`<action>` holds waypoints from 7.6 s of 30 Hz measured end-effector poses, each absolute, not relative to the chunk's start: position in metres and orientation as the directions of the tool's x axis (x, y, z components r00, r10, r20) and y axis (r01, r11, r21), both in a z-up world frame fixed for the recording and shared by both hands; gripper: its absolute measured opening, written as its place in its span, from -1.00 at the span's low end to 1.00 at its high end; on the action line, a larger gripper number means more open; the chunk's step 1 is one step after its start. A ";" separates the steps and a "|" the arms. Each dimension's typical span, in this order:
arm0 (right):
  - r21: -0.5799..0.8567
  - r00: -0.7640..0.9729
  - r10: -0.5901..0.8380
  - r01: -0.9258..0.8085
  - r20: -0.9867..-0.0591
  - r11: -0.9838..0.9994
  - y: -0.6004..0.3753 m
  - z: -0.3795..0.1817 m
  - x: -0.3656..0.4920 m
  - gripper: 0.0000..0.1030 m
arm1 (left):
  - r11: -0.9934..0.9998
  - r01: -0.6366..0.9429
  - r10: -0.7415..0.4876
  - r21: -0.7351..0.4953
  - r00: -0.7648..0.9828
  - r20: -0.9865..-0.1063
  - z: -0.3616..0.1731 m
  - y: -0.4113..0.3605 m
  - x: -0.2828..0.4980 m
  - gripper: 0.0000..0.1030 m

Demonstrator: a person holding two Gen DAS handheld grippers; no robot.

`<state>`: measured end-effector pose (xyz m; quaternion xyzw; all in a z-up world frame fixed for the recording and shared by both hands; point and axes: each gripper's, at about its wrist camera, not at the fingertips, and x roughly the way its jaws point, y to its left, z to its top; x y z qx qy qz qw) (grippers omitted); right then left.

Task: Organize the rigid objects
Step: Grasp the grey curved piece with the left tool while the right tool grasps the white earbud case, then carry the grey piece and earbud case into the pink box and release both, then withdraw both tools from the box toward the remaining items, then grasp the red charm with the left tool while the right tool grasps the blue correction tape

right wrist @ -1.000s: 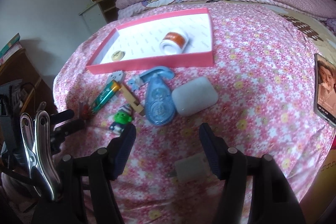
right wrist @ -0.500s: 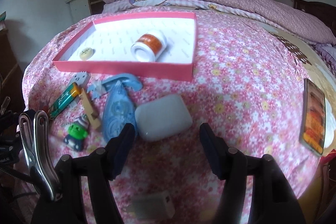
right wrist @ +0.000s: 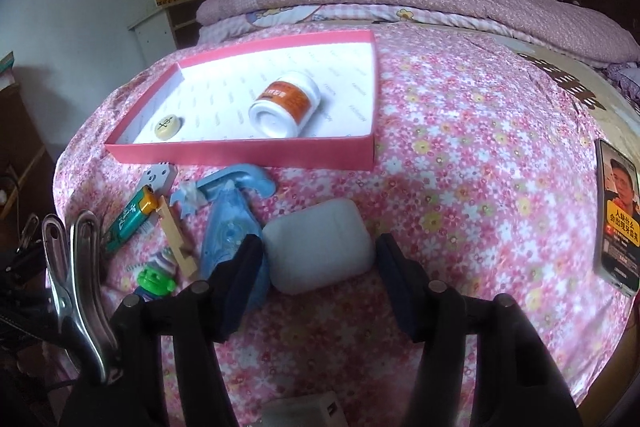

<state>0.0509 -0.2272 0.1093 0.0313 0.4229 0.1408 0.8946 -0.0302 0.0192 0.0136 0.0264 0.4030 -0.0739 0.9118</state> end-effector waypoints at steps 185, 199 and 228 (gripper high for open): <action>0.283 0.610 0.366 -0.233 -0.703 0.930 -0.208 0.157 0.052 0.30 | 0.994 0.060 -0.105 -0.090 0.728 -0.677 0.080 0.021 0.018 0.06; 0.289 0.560 0.366 -0.225 -0.743 0.931 -0.213 0.135 0.025 0.30 | 0.995 0.046 -0.093 -0.085 0.671 -0.735 0.040 0.043 -0.019 0.06; 0.286 0.494 0.368 -0.236 -0.788 0.929 -0.205 0.109 0.023 0.30 | 0.986 0.163 -0.130 -0.026 0.668 -0.733 0.013 0.025 -0.028 -0.53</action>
